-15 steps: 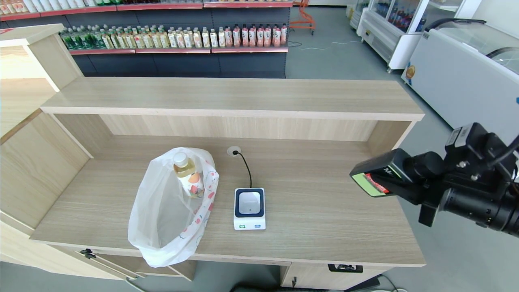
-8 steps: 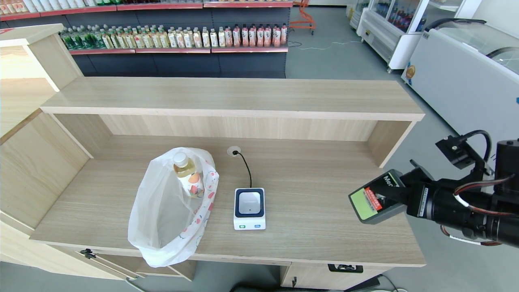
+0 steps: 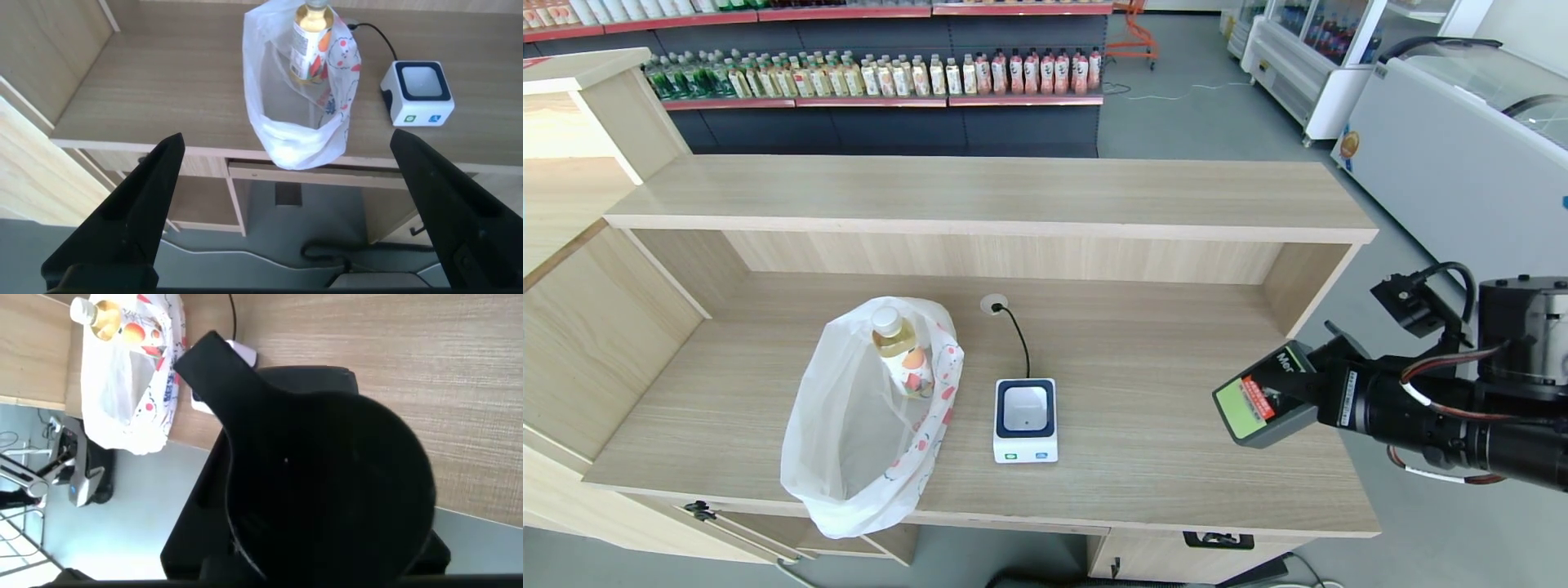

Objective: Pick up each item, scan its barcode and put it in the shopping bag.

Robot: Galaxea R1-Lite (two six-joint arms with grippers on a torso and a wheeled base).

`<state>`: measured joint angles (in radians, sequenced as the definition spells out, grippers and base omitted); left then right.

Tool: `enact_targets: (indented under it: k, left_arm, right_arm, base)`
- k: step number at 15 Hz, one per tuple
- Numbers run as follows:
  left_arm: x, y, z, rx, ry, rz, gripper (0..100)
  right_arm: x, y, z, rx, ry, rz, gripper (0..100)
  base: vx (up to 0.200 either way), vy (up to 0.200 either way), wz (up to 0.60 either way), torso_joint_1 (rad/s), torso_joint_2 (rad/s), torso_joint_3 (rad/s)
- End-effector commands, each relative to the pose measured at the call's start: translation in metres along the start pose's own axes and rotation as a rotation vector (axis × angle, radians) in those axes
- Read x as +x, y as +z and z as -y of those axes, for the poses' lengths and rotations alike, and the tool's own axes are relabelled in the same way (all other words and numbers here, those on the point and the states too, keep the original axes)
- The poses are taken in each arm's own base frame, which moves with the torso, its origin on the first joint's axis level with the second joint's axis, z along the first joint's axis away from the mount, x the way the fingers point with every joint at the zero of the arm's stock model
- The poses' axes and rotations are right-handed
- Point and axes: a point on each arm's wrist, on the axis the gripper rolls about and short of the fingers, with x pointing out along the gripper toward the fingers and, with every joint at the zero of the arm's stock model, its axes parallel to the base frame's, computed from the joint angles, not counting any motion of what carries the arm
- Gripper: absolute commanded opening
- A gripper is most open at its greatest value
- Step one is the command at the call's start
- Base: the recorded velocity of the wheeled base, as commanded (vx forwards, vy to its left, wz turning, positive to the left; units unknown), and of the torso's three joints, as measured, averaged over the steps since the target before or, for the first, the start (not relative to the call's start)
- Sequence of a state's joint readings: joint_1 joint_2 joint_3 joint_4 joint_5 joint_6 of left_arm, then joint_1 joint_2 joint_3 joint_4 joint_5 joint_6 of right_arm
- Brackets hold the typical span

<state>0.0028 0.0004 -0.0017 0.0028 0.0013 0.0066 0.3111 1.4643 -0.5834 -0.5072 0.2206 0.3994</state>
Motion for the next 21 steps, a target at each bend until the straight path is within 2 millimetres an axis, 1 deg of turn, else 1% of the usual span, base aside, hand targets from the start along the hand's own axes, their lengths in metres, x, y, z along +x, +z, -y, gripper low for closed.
enact_targets:
  k: [1,2,13,17,18,20,21]
  left_arm:
    - [0.000,0.000,0.000,0.000,0.001,0.000,100]
    - [0.000,0.000,0.000,0.000,0.001,0.000,100]
    - [0.000,0.000,0.000,0.001,0.001,0.000,100]
    - [0.000,0.000,0.000,0.004,0.001,0.000,100]
    - [0.000,0.000,0.000,0.004,0.001,0.000,100]
    - [0.000,0.000,0.000,0.006,0.001,0.000,100]
    - [0.000,0.000,0.000,0.006,0.001,0.000,100]
  right_arm:
    - [0.002,-0.001,0.001,0.001,0.000,-0.006,0]
    - [0.002,-0.001,0.001,0.002,-0.001,-0.007,0]
    - [0.017,0.006,-0.002,-0.004,0.010,-0.011,0]
    - [0.051,0.013,0.004,-0.041,-0.015,-0.034,0]
    - [0.059,0.011,0.006,-0.046,-0.022,-0.046,0]
    - [0.077,0.007,0.011,-0.055,-0.029,-0.061,0]
    - [0.092,0.000,0.018,-0.088,-0.035,-0.064,0]
  base:
    - [0.000,0.000,0.00,0.000,0.00,0.000]
    - [0.000,0.000,0.00,0.000,0.00,0.000]
    - [0.000,0.200,0.00,0.002,0.00,0.004]
    - [0.000,0.200,0.00,0.002,0.00,0.002]
    - [0.000,0.200,0.00,-0.007,0.00,0.002]
    - [0.000,0.000,0.00,0.000,0.00,0.000]
    - [0.000,0.000,0.00,0.000,0.00,0.000]
